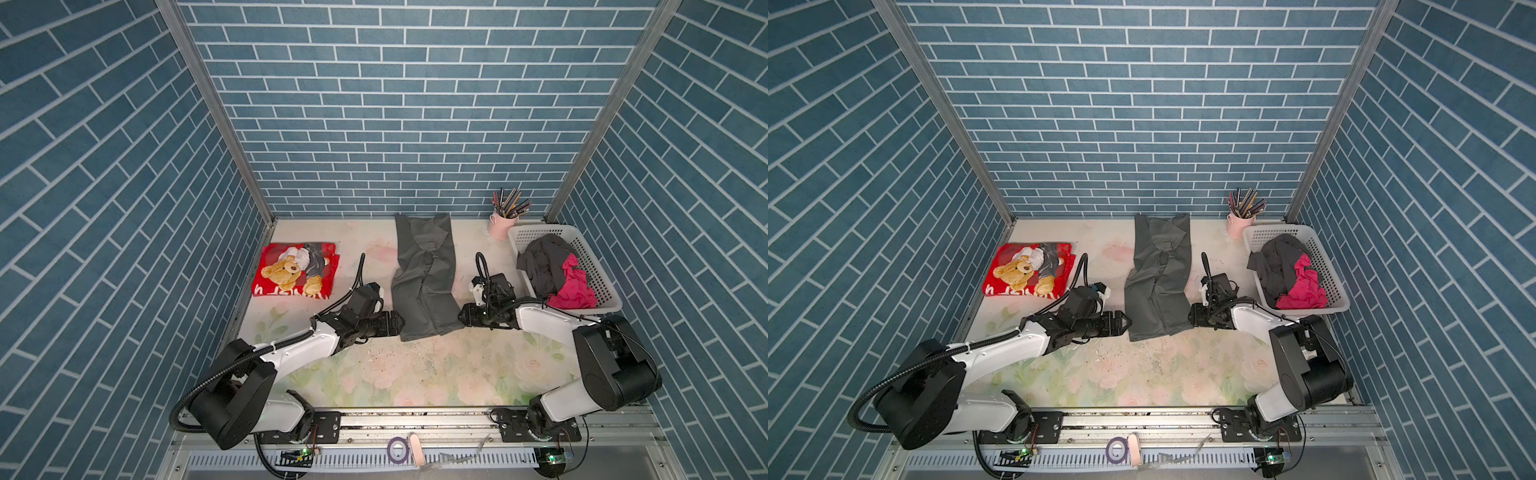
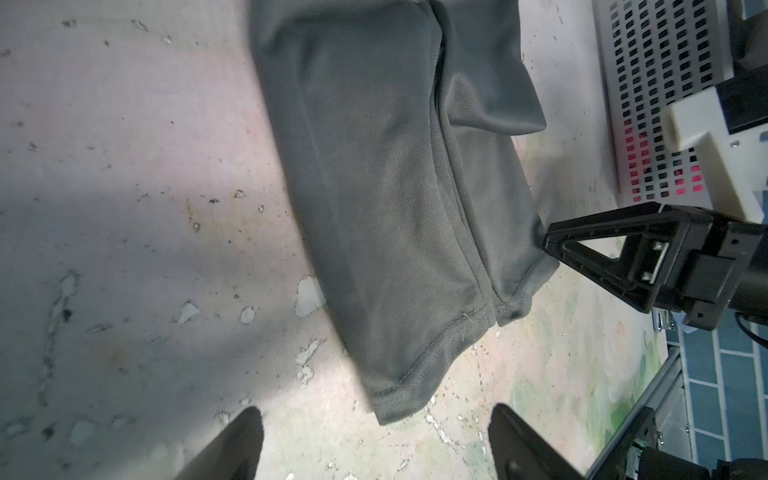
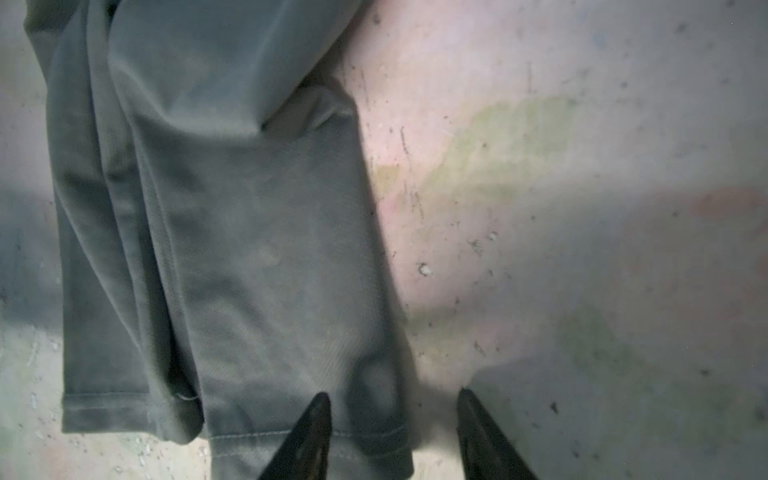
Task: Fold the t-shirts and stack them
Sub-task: 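Grasp the shirt's near end corners with both grippers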
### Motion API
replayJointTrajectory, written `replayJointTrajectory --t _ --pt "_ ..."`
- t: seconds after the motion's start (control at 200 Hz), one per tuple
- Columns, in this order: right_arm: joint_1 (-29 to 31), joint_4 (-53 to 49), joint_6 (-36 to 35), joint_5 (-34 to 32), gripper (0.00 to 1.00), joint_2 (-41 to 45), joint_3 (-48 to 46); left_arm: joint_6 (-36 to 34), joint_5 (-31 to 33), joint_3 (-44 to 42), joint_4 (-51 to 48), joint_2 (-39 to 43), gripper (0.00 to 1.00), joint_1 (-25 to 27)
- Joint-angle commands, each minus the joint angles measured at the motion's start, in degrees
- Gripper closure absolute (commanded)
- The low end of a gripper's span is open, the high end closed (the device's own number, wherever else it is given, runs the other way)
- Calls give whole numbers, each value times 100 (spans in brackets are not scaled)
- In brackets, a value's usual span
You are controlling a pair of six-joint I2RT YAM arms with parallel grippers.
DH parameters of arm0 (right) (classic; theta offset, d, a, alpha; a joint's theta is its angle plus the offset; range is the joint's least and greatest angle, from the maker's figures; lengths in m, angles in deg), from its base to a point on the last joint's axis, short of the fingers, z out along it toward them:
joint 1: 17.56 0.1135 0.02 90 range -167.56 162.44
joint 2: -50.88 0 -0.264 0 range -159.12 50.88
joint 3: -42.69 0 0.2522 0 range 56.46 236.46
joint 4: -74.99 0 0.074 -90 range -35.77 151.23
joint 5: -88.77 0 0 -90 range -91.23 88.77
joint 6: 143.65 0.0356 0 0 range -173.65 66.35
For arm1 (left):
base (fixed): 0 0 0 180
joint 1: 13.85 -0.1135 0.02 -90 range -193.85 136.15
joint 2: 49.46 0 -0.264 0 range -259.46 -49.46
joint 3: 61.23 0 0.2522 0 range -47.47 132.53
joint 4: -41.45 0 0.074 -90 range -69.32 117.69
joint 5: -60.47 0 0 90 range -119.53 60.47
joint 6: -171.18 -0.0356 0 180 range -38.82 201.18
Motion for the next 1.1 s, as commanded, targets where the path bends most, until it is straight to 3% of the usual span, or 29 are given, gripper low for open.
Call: replayJointTrajectory --t 0.0,0.265,0.45,0.565,0.765,0.965,1.095 --pt "112 81 292 137 62 -14 -198 -19 15 134 -329 -179 13 56" --pt "317 350 619 89 77 174 -509 -257 222 636 -812 -1005 13 402" --pt "317 361 659 1 94 298 -564 -266 320 826 -686 -1522 14 418" --pt "318 310 674 -2 100 381 -558 -377 279 1004 -704 -1791 37 481" --pt "317 168 762 -28 100 791 -635 -521 368 990 -863 -1838 77 546" --pt "545 -29 1046 -156 100 1270 -781 -556 172 831 -837 -1583 100 645" --pt "824 -198 1358 -293 100 1719 -950 -454 73 646 -749 -1204 100 659"
